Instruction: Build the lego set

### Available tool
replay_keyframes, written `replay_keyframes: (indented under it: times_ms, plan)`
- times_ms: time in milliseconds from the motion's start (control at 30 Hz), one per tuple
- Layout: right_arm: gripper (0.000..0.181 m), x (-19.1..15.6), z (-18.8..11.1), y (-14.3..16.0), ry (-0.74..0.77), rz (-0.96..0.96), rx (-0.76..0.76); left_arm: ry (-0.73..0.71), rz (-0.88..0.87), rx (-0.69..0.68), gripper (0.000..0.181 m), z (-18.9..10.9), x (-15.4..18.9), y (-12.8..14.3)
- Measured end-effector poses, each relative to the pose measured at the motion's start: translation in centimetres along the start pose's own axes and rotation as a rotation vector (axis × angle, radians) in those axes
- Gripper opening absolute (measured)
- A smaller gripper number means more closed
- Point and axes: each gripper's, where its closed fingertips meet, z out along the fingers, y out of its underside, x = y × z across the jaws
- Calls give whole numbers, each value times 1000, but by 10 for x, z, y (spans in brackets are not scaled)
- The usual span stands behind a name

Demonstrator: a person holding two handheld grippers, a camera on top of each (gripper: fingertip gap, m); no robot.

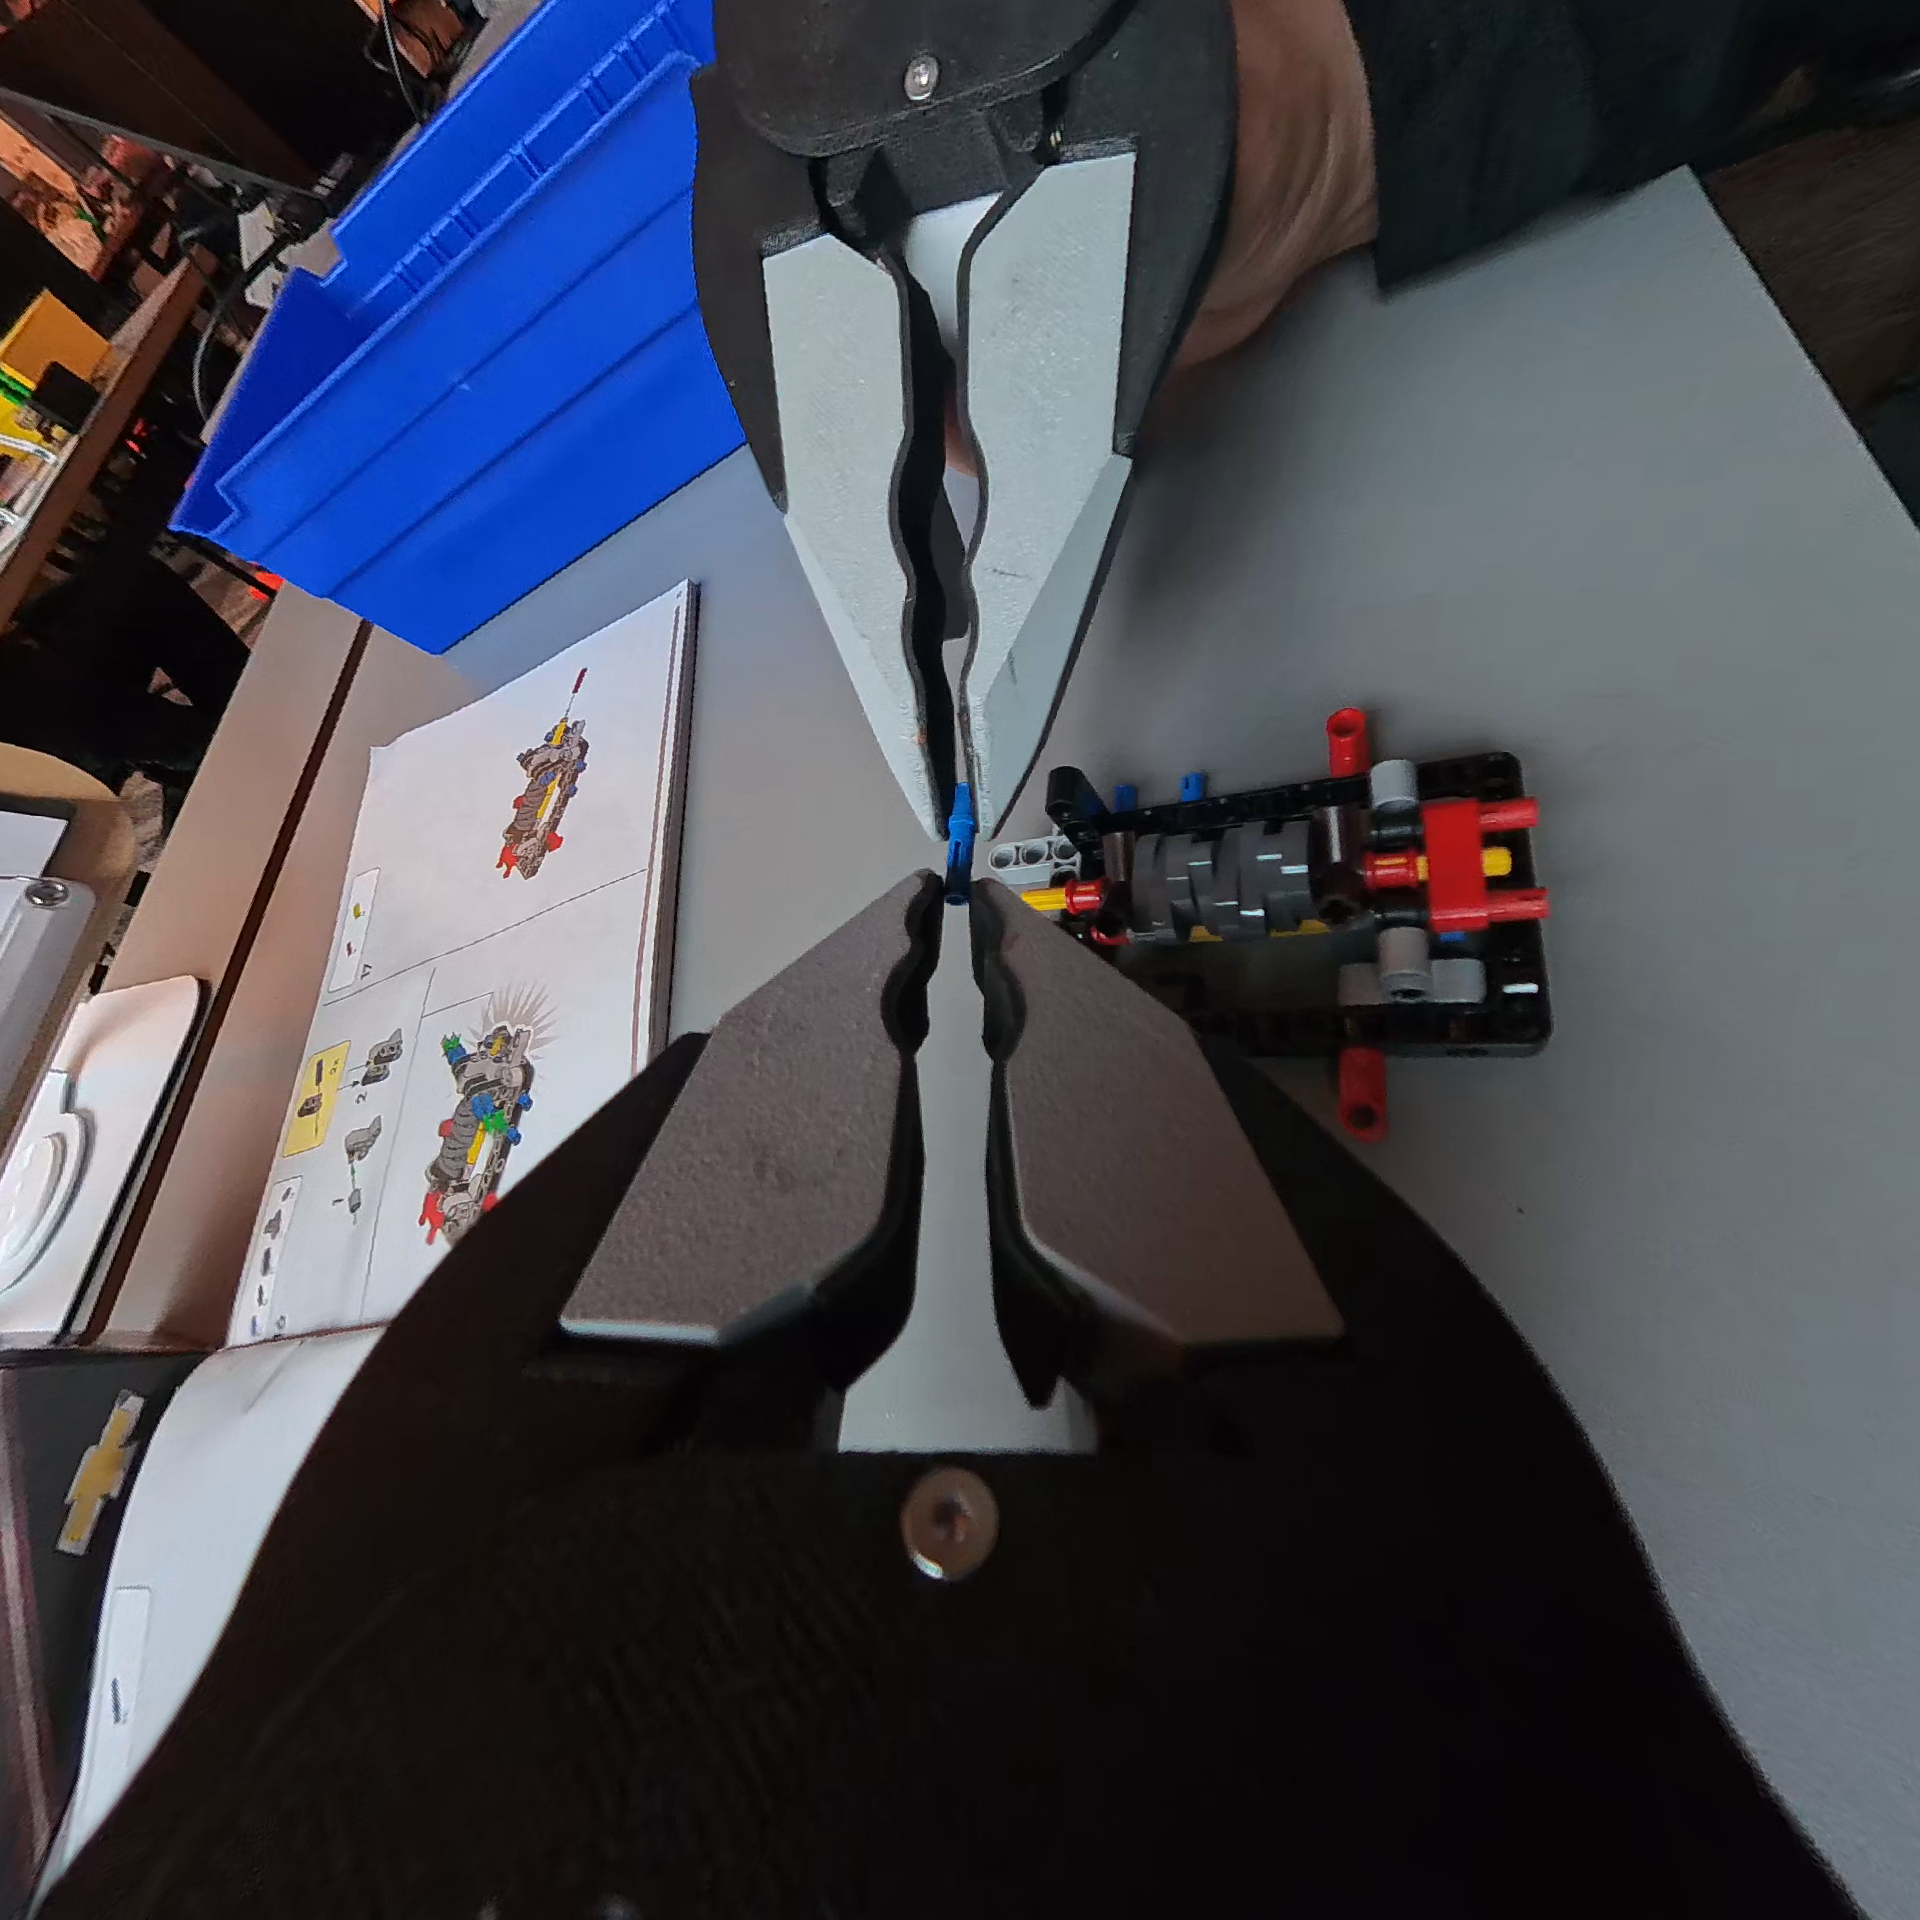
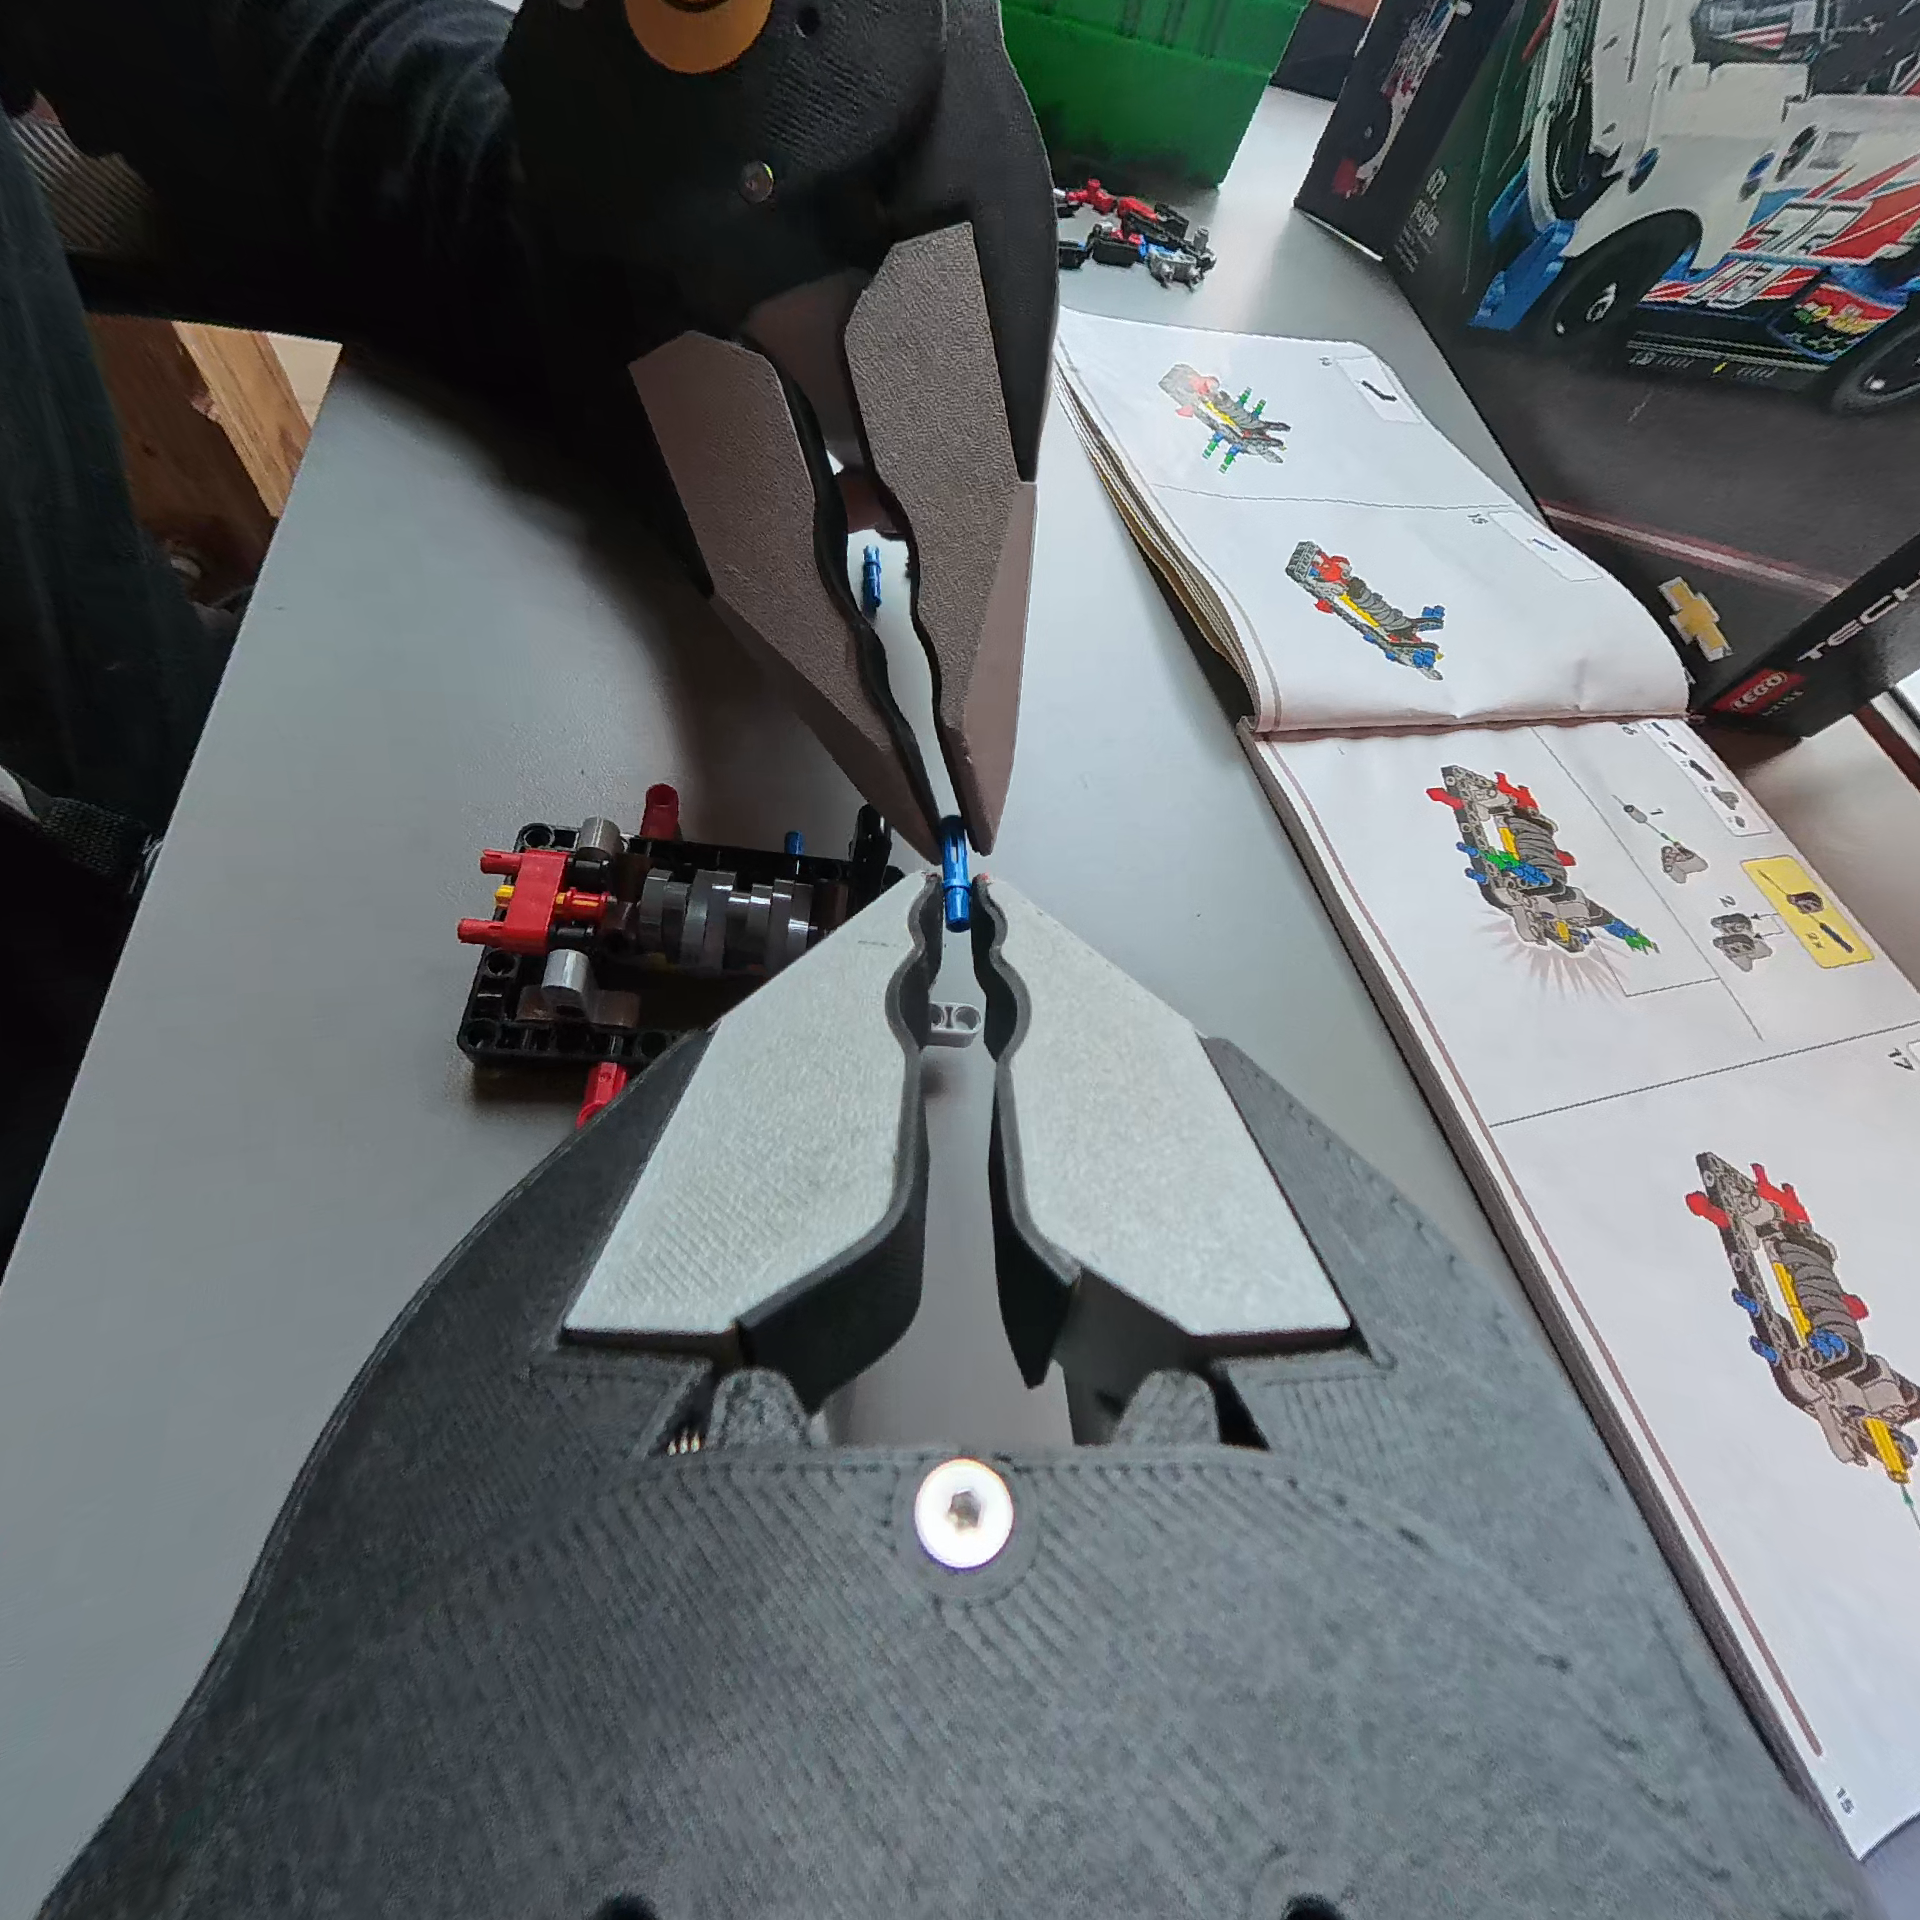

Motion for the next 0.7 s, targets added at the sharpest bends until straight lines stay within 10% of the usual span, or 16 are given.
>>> replay_keyframes:
  times_ms: [300, 700]
  plan:
    - [1, -3, -18, 21, -13, 132, -74, 271, -326, 4, 37, -3, 14, 3]
    - [1, -10, -27, 31, -36, 213, -89, 337, -379, -31, 16, 8, 21, -6]
